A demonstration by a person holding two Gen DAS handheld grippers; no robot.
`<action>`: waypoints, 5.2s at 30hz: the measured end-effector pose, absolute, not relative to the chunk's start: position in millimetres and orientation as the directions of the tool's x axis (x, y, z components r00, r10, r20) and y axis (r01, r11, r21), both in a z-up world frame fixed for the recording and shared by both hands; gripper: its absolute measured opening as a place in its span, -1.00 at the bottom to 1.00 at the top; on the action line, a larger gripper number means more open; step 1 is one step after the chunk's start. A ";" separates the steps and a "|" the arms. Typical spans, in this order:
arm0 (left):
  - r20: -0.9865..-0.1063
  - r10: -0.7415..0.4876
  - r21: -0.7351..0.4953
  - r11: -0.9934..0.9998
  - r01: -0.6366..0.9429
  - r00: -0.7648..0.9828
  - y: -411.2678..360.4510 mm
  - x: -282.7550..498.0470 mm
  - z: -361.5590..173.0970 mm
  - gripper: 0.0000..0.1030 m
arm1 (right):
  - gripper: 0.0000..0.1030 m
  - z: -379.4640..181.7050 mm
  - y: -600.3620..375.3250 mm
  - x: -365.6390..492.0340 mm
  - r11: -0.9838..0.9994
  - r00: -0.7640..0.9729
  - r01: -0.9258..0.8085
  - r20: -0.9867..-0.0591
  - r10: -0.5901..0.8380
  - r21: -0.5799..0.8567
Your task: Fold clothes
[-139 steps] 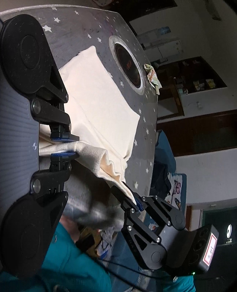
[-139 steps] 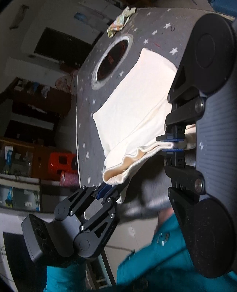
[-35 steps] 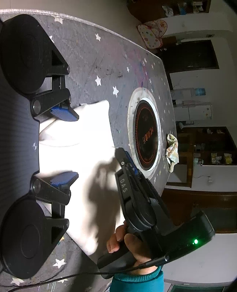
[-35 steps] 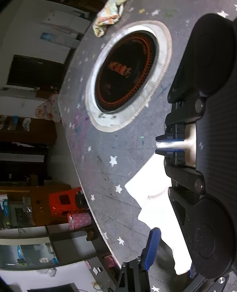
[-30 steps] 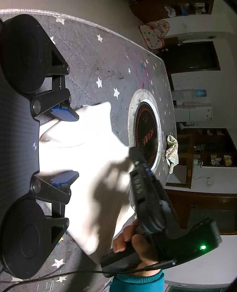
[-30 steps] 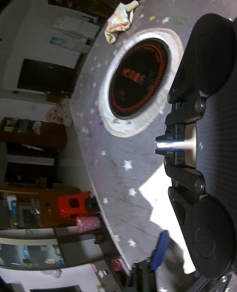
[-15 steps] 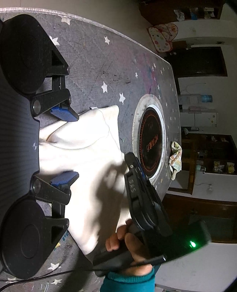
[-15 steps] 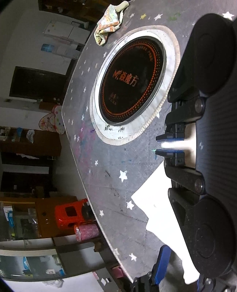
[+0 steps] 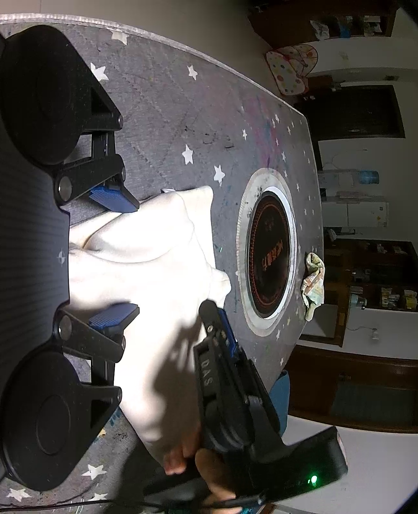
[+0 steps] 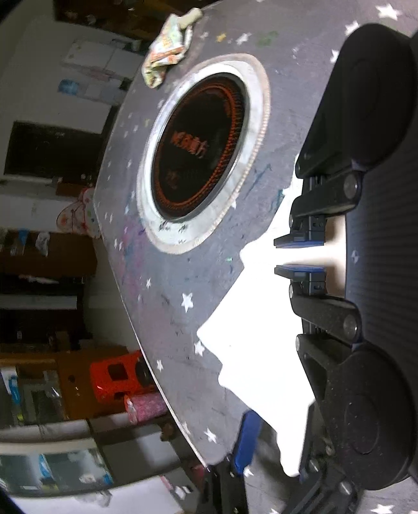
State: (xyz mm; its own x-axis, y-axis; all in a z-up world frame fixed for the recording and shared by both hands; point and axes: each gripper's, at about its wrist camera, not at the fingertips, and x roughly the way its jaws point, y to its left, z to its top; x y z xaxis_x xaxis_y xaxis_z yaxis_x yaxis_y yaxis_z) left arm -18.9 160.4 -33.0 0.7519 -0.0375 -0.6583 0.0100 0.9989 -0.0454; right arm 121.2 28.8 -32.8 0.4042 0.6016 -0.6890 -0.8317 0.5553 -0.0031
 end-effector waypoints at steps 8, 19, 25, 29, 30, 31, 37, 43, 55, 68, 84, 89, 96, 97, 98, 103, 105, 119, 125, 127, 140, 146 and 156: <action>-0.662 -0.030 -0.032 0.999 0.012 0.749 158.2 -17.4 -30.1 0.31 | -0.65 -17.7 12.9 124.1 0.574 0.396 -0.818 -0.674 0.623 0.050; -0.675 -0.050 -0.043 0.999 0.028 0.736 155.6 -18.1 -30.4 0.17 | -0.44 -7.2 -58.2 70.0 0.541 0.367 -0.840 -0.705 0.606 0.028; -0.683 -0.083 -0.072 0.996 0.047 0.726 155.1 -21.9 -29.1 -0.23 | -0.29 -17.4 -87.7 62.2 0.565 0.359 -0.822 -0.715 0.600 0.062; -0.689 -0.105 -0.092 0.994 0.057 0.717 156.5 -26.4 -28.2 -0.38 | -0.28 -20.4 -94.2 60.0 0.559 0.345 -0.826 -0.721 0.601 0.071; -0.691 -0.109 -0.096 0.994 0.059 0.715 156.7 -28.3 -27.9 -0.39 | -0.28 -21.7 -96.0 59.4 0.556 0.341 -0.828 -0.722 0.602 0.073; -0.692 -0.115 -0.101 0.993 0.062 0.713 156.9 -30.7 -27.8 -0.40 | -0.28 -22.7 -97.8 58.2 0.554 0.338 -0.829 -0.723 0.603 0.074; -0.703 -0.140 -0.102 0.990 0.096 0.698 155.6 -46.5 -25.6 -0.38 | -0.27 -23.5 -109.1 47.2 0.542 0.310 -0.834 -0.726 0.614 0.103; -0.697 -0.107 -0.048 0.994 0.102 0.709 156.5 -54.3 -12.6 -0.31 | -0.28 -11.5 -125.1 38.8 0.537 0.297 -0.833 -0.711 0.637 0.133; -0.634 -0.256 -0.054 0.956 0.289 0.730 82.3 -23.6 1.8 -0.17 | -0.54 1.4 -132.8 99.6 0.631 0.391 -0.767 -0.694 0.605 0.118; -0.651 -0.401 -0.143 0.899 0.415 0.644 22.5 18.6 -24.0 -0.17 | -0.56 -30.8 -127.9 122.2 0.663 0.388 -0.737 -0.720 0.576 0.133; -0.669 -0.403 -0.152 0.897 0.416 0.625 16.2 23.8 -30.8 -0.17 | -0.91 -18.3 -121.0 106.5 0.668 0.496 -0.744 -0.673 0.549 -0.003; -0.670 -0.403 -0.154 0.897 0.414 0.623 15.9 25.7 -30.7 -0.15 | -0.89 -33.3 -119.0 111.6 0.672 0.485 -0.740 -0.701 0.523 -0.011; -0.668 -0.391 -0.140 0.902 0.409 0.633 16.8 22.5 -26.7 -0.08 | -0.81 -10.8 -114.9 116.2 0.662 0.482 -0.750 -0.689 0.541 -0.005; -0.666 -0.387 -0.136 0.904 0.406 0.637 18.3 21.4 -25.6 -0.07 | -0.81 -8.2 -111.4 118.0 0.656 0.472 -0.754 -0.686 0.554 0.010; -0.664 -0.383 -0.134 0.906 0.403 0.642 20.2 20.3 -24.4 -0.06 | -0.81 -6.0 -107.7 119.9 0.650 0.460 -0.759 -0.683 0.567 0.028; -0.661 -0.352 -0.125 0.923 0.365 0.663 35.9 16.1 -20.1 -0.02 | -0.81 -7.7 -79.3 127.4 0.606 0.402 -0.792 -0.685 0.608 0.074; -0.664 -0.342 -0.125 0.928 0.352 0.665 41.1 15.3 -20.4 -0.01 | -0.81 -12.8 -67.6 130.9 0.593 0.376 -0.800 -0.690 0.618 0.095; -0.676 -0.267 -0.076 0.952 0.296 0.686 52.9 7.8 -14.4 0.16 | -0.67 -17.8 -53.9 137.4 0.622 0.406 -0.780 -0.706 0.580 0.063; -0.688 -0.200 -0.038 0.970 0.240 0.698 62.5 3.3 -12.6 0.28 | -0.62 -8.5 -53.5 118.5 0.584 0.379 -0.809 -0.700 0.606 0.067; -0.693 -0.180 -0.026 0.974 0.226 0.698 63.9 1.9 -12.8 0.30 | -0.56 -10.1 -51.9 112.8 0.572 0.368 -0.817 -0.704 0.607 0.067; -0.694 -0.101 0.023 0.987 0.161 0.713 76.0 -11.6 -10.5 0.56 | -0.33 -16.4 -42.8 104.5 0.586 0.382 -0.810 -0.721 0.578 0.040; -0.688 -0.072 0.046 0.989 0.143 0.722 79.9 -17.6 -8.9 0.65 | -0.25 -9.6 -39.4 96.2 0.575 0.385 -0.818 -0.715 0.583 0.028; -0.705 -0.050 0.047 0.992 0.116 0.708 93.4 -20.5 -16.0 0.72 | -0.16 -24.9 -32.7 92.1 0.584 0.382 -0.812 -0.741 0.552 0.016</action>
State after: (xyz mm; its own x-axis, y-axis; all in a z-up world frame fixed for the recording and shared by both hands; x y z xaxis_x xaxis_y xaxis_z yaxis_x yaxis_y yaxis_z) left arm -20.5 93.4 -16.0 0.7079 -0.0498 -0.7045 0.1163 0.9921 0.0468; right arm 92.1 -32.7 -24.9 0.3822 0.5516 -0.7414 -0.8118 0.5838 0.0159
